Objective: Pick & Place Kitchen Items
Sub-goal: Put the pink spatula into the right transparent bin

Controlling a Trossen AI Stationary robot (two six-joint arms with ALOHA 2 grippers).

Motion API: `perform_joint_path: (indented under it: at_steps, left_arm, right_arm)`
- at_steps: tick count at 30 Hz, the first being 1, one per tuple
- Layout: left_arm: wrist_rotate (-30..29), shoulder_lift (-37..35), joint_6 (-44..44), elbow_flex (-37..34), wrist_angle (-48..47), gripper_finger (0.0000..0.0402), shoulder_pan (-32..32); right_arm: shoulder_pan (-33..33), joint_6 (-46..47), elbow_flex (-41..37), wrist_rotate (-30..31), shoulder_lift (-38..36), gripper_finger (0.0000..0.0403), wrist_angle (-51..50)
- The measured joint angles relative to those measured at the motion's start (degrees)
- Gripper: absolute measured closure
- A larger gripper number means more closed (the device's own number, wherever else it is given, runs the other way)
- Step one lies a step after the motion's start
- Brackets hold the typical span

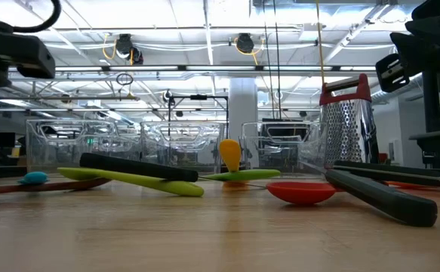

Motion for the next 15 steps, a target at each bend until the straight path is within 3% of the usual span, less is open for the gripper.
perform_joint_path:
  at_steps: [8,15]
  left_arm:
    - [-0.27,0.00,-0.17,-0.03,-3.62,0.0195,1.45]
    - [0.17,-0.02,-0.97,-4.64,5.15,0.0195,1.68]
  right_arm:
    - [0.00,0.01,0.00,0.00,0.00,0.0330,0.01]
    - [0.01,0.02,0.00,0.00,-0.01,0.0330,0.01]
